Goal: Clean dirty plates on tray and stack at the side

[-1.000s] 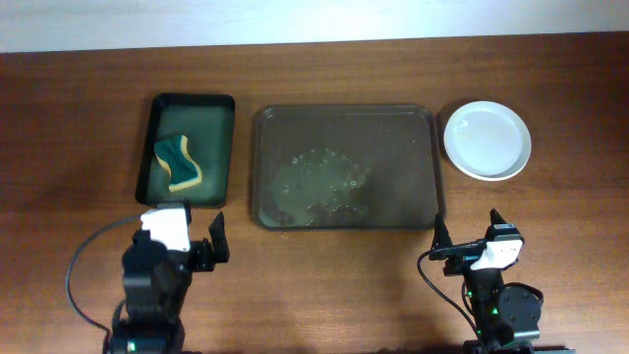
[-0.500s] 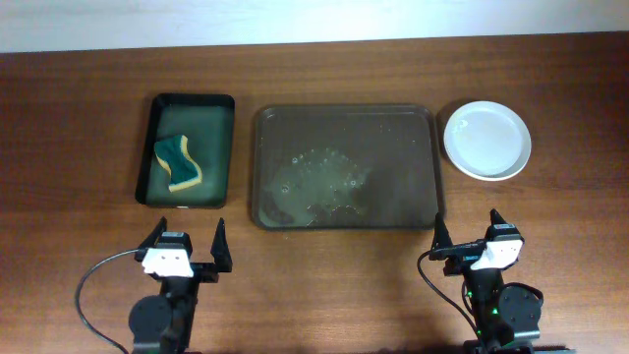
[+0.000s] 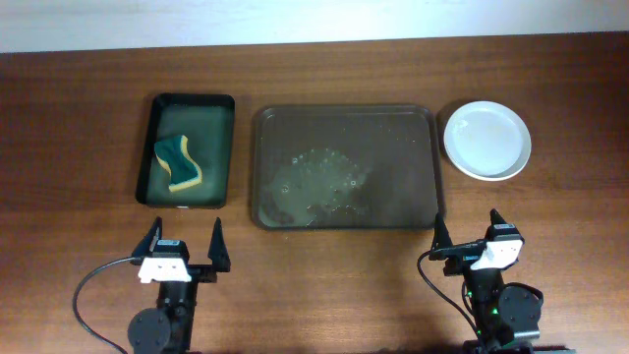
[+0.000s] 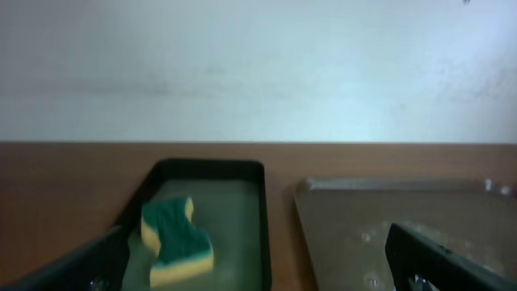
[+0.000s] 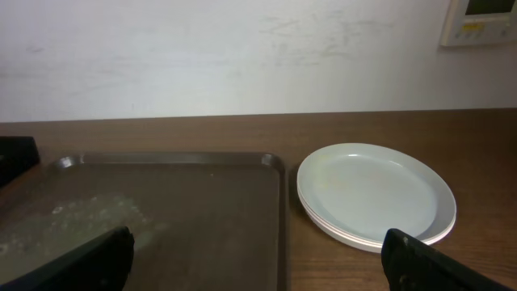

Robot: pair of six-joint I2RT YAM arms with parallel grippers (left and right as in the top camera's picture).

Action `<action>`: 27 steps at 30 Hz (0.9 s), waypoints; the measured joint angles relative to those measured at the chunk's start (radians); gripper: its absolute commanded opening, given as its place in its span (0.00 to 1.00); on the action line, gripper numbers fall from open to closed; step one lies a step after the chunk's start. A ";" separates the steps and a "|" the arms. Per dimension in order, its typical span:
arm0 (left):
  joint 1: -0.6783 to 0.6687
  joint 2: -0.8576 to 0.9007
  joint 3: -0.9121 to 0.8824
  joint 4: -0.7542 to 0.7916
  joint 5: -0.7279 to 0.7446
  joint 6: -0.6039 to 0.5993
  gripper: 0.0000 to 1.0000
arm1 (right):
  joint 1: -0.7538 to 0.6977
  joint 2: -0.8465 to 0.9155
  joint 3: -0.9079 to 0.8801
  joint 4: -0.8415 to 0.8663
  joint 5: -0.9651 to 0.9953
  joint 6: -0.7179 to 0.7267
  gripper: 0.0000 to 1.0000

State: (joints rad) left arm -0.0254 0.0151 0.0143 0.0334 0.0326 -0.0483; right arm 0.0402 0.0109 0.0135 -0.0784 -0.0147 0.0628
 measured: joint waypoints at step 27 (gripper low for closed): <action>0.000 -0.001 -0.003 -0.106 -0.131 0.075 0.99 | 0.000 0.000 0.000 0.000 0.000 0.000 0.98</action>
